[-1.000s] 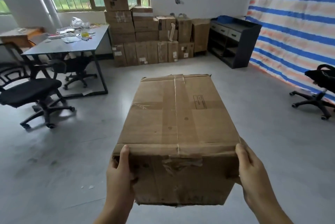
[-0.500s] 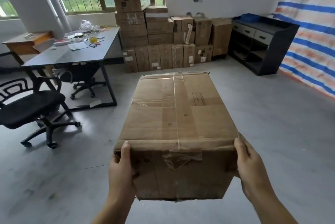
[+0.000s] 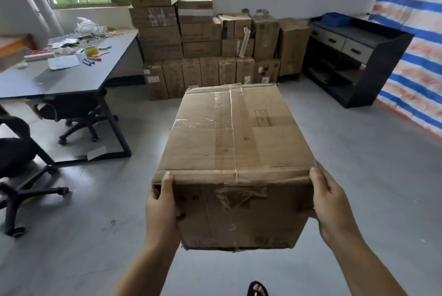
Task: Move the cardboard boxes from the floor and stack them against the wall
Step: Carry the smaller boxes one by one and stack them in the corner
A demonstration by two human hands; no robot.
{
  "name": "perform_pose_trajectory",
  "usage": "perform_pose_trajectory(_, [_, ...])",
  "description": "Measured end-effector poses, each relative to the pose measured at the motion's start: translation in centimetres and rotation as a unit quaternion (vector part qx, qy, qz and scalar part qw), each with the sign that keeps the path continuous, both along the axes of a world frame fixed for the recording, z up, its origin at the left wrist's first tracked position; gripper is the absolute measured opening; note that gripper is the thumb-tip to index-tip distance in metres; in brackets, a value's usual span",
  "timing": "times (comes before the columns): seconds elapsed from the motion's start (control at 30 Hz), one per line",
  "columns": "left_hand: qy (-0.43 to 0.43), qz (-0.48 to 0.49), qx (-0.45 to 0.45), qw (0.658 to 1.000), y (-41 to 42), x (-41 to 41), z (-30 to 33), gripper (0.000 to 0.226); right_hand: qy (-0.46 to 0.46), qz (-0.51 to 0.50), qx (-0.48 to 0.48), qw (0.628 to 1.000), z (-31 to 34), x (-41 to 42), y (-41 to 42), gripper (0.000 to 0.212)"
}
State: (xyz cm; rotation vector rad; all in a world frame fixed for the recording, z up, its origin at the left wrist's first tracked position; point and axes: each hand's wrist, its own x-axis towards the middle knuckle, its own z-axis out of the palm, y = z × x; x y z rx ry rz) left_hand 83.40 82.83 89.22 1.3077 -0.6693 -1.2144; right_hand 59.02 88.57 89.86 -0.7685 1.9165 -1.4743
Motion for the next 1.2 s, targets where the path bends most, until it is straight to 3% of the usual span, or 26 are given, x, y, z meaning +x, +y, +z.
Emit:
perform_pose_trajectory(0.47, [0.015,0.019,0.023,0.999,-29.9,-12.6,0.0,0.027,0.008,0.023,0.013,1.000,0.8,-12.7,-30.5,0.045])
perform_pose_trajectory(0.6, [0.010,0.004,0.015,1.000,-40.4,-14.5,0.1,0.012,0.007,0.003,0.015,1.000,0.2,-14.2,-40.6,0.046])
perform_pose_trajectory(0.9, [-0.008,-0.064,0.005,0.998,-60.8,-19.1,2.2,0.014,-0.005,-0.038,0.015,0.999,1.8,-18.6,-58.8,0.045])
perform_pose_trajectory(1.2, [-0.003,-0.064,-0.007,0.998,-78.6,-28.7,1.8,0.012,0.013,-0.024,-0.001,1.000,1.6,-28.1,-76.6,0.046])
